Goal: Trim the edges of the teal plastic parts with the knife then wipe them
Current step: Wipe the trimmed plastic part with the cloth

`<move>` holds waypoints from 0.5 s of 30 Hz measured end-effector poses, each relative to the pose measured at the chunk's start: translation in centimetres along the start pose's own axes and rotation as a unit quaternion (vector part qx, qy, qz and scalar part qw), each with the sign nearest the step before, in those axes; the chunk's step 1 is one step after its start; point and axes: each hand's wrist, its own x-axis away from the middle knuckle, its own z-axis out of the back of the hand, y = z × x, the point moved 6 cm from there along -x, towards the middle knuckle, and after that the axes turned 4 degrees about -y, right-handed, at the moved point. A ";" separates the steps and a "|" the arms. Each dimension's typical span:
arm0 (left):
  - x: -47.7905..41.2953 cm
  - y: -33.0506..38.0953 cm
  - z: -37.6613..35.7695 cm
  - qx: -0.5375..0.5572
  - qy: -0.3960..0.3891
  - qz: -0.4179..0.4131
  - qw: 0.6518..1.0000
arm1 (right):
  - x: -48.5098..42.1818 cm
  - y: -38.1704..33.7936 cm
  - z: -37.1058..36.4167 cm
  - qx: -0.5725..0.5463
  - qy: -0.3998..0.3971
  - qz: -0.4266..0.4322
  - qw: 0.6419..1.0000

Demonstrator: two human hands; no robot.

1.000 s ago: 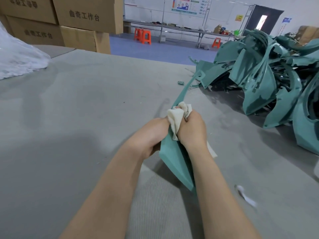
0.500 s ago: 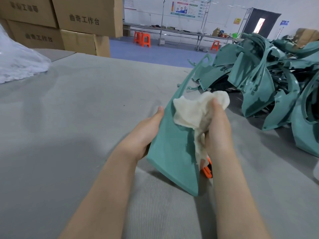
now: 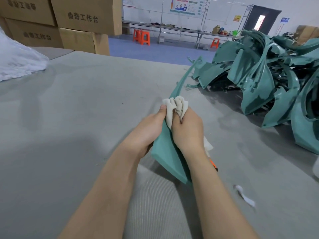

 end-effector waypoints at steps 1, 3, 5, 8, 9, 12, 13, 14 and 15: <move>0.0 -0.1 0.1 -0.003 0.006 0.002 1.000 | -0.1 0.1 -0.3 -0.016 -0.031 -0.003 0.999; 0.0 -0.1 0.5 -0.022 0.018 0.002 1.000 | -0.1 0.4 -0.8 -0.084 -0.108 -0.008 0.990; 0.0 0.0 0.6 -0.037 0.020 -0.005 0.999 | 0.1 0.6 -0.9 -0.116 -0.140 -0.007 0.983; 0.0 0.1 0.0 -0.059 0.012 -0.008 0.998 | -0.1 1.0 -0.7 -0.087 -0.100 -0.020 0.991; 0.1 0.1 -0.4 -0.065 0.007 -0.010 0.998 | -0.2 1.0 -0.6 -0.067 -0.077 -0.028 0.994; 0.5 0.4 -1.3 -0.089 -0.014 -0.005 0.996 | -0.3 1.0 -0.3 -0.046 -0.024 -0.053 0.997; 0.7 0.6 -1.4 -0.095 -0.020 -0.003 0.995 | -0.4 1.0 -0.1 -0.050 -0.011 -0.059 0.997; 0.9 0.7 -1.3 -0.105 -0.027 -0.001 0.994 | -0.4 1.1 0.1 -0.052 -0.001 -0.069 0.996; 1.0 0.7 -1.3 -0.130 -0.036 0.000 0.991 | -0.6 1.3 0.5 -0.060 0.006 -0.080 0.995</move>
